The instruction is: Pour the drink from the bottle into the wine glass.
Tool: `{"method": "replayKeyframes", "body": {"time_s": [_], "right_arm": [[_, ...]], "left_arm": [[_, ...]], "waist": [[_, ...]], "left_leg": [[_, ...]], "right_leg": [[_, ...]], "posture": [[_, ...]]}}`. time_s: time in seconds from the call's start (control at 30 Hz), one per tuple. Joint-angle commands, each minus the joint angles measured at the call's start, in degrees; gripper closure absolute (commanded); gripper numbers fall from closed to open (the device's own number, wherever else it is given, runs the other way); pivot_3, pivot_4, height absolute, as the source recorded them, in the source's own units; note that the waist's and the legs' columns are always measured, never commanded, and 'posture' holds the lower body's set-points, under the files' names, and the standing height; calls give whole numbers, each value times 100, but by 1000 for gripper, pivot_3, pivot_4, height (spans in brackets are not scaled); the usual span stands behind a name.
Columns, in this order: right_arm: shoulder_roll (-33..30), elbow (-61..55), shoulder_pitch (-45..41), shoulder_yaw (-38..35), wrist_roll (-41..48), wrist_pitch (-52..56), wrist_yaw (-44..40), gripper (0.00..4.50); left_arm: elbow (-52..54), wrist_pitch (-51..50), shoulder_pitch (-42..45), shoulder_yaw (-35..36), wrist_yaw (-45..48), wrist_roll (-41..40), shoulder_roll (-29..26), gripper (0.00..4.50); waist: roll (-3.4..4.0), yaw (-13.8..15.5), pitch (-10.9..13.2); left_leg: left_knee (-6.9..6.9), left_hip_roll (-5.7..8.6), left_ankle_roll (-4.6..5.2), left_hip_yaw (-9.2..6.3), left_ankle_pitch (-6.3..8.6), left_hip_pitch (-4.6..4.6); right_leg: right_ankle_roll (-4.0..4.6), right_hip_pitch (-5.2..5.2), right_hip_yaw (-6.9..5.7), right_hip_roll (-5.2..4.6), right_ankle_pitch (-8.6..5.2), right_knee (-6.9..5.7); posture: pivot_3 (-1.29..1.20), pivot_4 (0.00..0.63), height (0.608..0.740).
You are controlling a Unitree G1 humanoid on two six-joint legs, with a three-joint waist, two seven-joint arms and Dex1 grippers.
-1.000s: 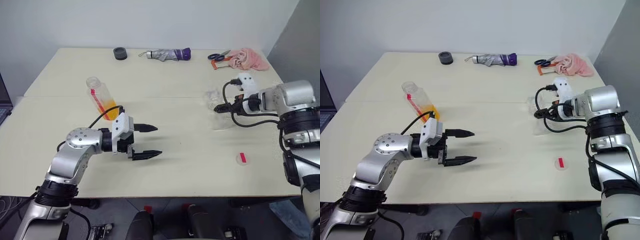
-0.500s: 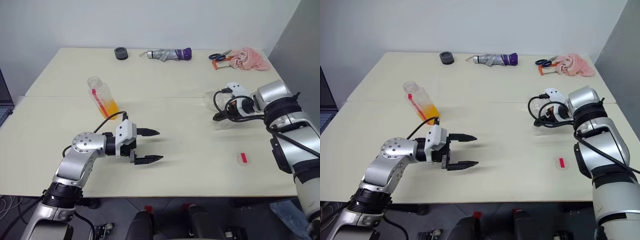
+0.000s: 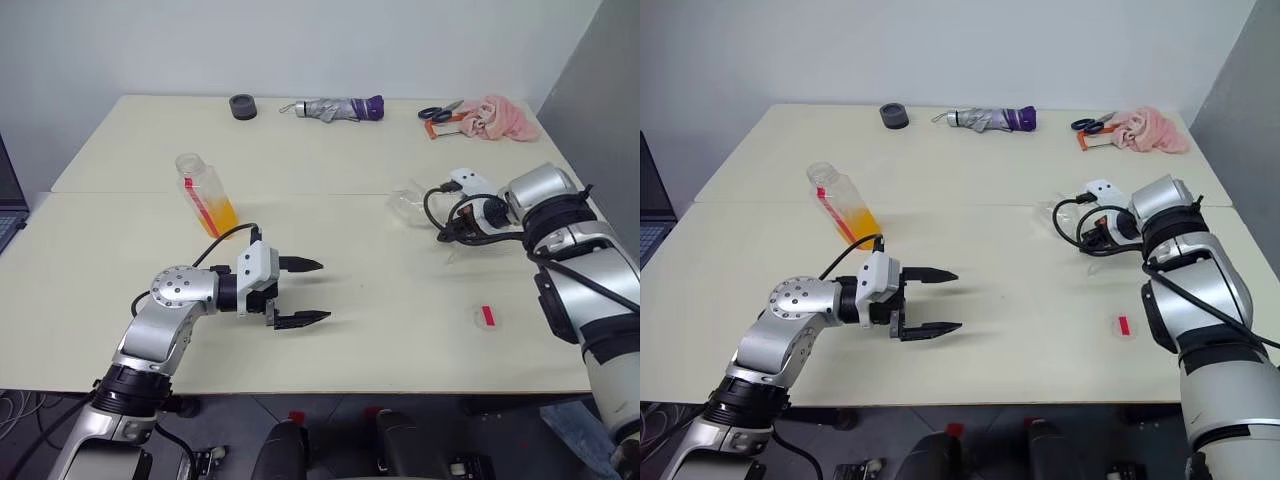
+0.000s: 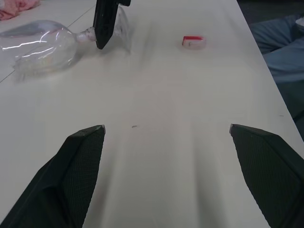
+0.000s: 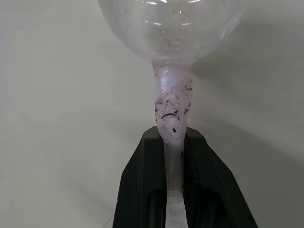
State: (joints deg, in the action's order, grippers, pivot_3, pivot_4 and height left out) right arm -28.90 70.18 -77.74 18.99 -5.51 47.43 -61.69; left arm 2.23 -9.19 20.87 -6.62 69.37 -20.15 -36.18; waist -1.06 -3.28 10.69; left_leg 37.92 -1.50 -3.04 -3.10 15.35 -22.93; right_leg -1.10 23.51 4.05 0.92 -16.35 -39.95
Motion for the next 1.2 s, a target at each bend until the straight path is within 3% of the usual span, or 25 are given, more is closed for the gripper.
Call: {"method": "replayKeyframes", "body": {"time_s": [0.03, 0.17, 0.37, 0.43, 0.67, 1.0, 1.2], "right_arm": [[-107, -63, -478, -434, 149, 74, 39, 4365], [64, -143, -701, -1561, 782, 14, 1136, 4365], [803, -785, -191, -3142, 1732, -800, 3044, 4365], [1096, -1219, 89, -3307, 1819, -1089, 3432, 4365], [1971, -2542, 1338, -3187, 1673, -2527, 4355, 4365], [2573, -4079, 2934, -2896, 1714, -2571, 4695, 4365], [2873, -4559, 3731, -2844, 1867, -2562, 4721, 4365]], "left_arm": [[83, -107, 123, 136, -75, -91, -14, 0], [193, -554, 67, 506, -441, -379, 18, 0], [382, -1205, -90, 1039, -1120, -793, 149, 0], [477, -1324, -153, 1074, -1150, -837, 96, 0], [613, -1828, -141, 1164, -971, -1160, -187, 0], [348, -1871, -45, 1422, -723, -1157, -692, 0], [168, -1980, 190, 1627, -709, -1310, -724, 0]], "waist": [[9, 0, 5], [16, -21, 10], [16, -39, 9], [16, -32, 9], [16, -6, 9], [16, -11, 9], [14, -11, 8]], "left_leg": [[0, 0, 0, 0, 0, 0], [-1, -1, 0, 1, 0, 0], [-2, -5, 0, -1, 0, 0], [-1, -9, -1, -4, 0, -3], [0, -4, -1, -4, 0, -9], [-1, -10, -2, -3, -1, -2], [0, -8, -2, -4, -1, 2]], "right_leg": [[0, 0, 0, 0, 0, 0], [0, 3, 2, 0, 0, -3], [1, 3, 1, 0, 0, -4], [1, 4, 0, 0, 1, -6], [-1, 3, -1, -10, 1, -3], [0, 3, 1, -4, 1, -6], [-1, 0, -1, 1, 0, -6]], "posture": [[0, 150, 740], [0, 150, 740], [0, 150, 740], [0, 150, 740], [0, 150, 740], [0, 150, 740], [0, 150, 740]]}}
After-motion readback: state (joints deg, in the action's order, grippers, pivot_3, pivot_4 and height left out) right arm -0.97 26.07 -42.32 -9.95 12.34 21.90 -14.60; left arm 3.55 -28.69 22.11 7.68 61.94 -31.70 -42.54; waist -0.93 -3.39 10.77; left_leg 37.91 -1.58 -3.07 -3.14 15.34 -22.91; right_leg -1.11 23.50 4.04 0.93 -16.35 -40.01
